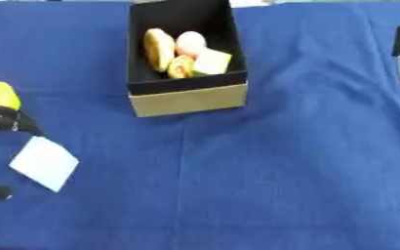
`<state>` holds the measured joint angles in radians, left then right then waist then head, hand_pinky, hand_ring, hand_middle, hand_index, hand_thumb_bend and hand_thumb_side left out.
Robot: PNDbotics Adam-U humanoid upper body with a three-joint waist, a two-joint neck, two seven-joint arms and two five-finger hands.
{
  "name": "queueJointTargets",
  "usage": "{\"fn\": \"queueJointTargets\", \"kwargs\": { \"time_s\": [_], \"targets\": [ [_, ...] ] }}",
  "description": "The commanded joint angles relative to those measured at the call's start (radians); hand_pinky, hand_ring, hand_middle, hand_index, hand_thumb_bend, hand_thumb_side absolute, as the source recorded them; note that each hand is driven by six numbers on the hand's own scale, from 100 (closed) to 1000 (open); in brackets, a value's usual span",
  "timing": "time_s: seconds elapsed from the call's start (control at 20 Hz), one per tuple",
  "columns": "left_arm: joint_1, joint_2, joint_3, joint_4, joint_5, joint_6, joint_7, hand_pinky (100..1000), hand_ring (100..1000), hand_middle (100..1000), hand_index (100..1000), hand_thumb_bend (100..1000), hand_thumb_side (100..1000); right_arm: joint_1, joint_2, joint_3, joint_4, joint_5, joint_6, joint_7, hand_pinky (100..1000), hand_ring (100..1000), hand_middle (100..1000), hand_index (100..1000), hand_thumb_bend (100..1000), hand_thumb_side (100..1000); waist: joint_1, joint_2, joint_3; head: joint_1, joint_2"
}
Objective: Pick up objects on the table and place them in the box.
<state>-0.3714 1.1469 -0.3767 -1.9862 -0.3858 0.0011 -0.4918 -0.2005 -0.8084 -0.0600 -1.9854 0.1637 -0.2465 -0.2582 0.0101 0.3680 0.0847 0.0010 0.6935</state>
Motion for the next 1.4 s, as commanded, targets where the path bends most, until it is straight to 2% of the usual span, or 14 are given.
{"fn": "queueJointTargets", "kwargs": {
  "time_s": [0.05,0.35,0.6,0.85,1.1,1.4],
  "targets": [
    [-0.026,0.004,-0.009,-0.014,-0.01,0.038,-0.036,883,836,806,892,475,250,-0.001,-0.001,-0.002,-0.015,0.007,0.008,-0.003,750,766,677,775,170,132,0.001,-0.014,-0.001,0.007,-0.012],
    [-0.071,-0.015,-0.022,-0.014,-0.015,0.09,-0.055,883,839,809,895,452,240,0.011,0.023,0.009,-0.015,0.012,0.026,-0.007,744,762,672,774,159,142,0.003,-0.009,0.002,0.007,-0.016],
    [-0.097,-0.023,-0.034,-0.014,-0.029,0.115,-0.079,873,825,791,862,374,209,0.015,0.036,0.013,-0.015,0.014,0.031,-0.011,743,761,671,775,155,147,0.004,-0.005,-0.001,0.014,-0.02],
    [-0.105,-0.027,-0.042,-0.014,-0.024,0.114,-0.118,873,825,789,845,391,212,0.02,0.049,0.013,-0.015,0.016,0.036,-0.017,740,760,670,775,147,154,0.006,0.0,-0.003,0.018,-0.025],
    [-0.112,-0.035,-0.049,-0.014,-0.015,0.098,-0.186,876,828,795,852,414,173,0.017,0.063,0.013,-0.015,0.013,0.04,-0.021,737,758,667,774,137,161,0.007,0.006,-0.006,0.024,-0.032],
    [-0.117,-0.051,-0.051,-0.014,-0.035,0.121,-0.239,869,819,779,856,402,132,0.017,0.078,0.016,-0.015,0.009,0.048,-0.023,734,755,665,773,129,169,0.005,0.012,-0.006,0.026,-0.037]
  ]
}}
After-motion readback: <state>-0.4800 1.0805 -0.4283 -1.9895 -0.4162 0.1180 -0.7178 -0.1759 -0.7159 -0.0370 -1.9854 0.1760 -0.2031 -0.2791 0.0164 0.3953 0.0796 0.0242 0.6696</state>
